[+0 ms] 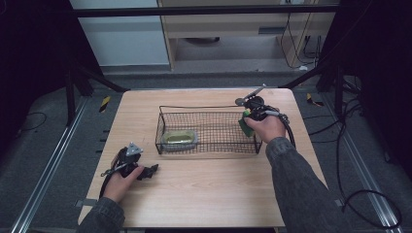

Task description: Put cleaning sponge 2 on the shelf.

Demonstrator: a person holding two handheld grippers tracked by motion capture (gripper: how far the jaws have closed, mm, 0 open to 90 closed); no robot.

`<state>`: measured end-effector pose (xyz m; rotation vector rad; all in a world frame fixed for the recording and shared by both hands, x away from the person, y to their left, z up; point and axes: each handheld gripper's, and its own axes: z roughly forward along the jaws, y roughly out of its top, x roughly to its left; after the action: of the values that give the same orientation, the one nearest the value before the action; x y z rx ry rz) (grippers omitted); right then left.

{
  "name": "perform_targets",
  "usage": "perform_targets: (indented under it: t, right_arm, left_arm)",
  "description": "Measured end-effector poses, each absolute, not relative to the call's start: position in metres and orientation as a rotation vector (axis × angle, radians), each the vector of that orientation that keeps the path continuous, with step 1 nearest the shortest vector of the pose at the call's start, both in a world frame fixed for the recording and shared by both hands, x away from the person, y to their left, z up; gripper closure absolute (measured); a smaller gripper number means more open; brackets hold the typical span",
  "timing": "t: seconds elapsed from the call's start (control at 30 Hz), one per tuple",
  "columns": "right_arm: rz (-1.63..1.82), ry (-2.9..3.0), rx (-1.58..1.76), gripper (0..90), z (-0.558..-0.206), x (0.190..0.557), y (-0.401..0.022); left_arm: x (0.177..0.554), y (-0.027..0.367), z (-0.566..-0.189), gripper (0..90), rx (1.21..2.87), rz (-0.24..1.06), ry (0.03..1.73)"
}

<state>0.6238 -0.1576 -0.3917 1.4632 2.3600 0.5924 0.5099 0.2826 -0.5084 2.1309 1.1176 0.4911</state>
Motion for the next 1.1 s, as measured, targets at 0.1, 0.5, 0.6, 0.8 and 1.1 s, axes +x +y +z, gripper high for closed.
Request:
perform_targets:
  t: [0.1, 0.5, 0.6, 0.8, 1.1]
  right_arm:
    - [0.558, 2.371, 1.46, 64.1, -0.398, 0.625, -0.156]
    - [0.499, 2.385, 1.459, 63.9, -0.409, 0.63, -0.147]
    - [0.494, 2.384, 1.464, 63.2, -0.411, 0.632, -0.147]
    - [0.49, 2.384, 1.47, 61.9, -0.412, 0.633, -0.147]
    - [0.498, 2.391, 1.454, 57.5, -0.409, 0.63, -0.146]
  left_arm:
    - [0.51, 0.283, -0.508, 0.0, 2.134, 0.491, 1.116]
    - [0.51, 0.283, -0.508, 0.0, 2.131, 0.492, 1.117]
    - [0.51, 0.283, -0.508, 0.0, 2.132, 0.492, 1.116]
    - [0.51, 0.283, -0.508, 0.0, 2.131, 0.492, 1.116]
    - [0.51, 0.283, -0.508, 0.0, 2.132, 0.492, 1.115]
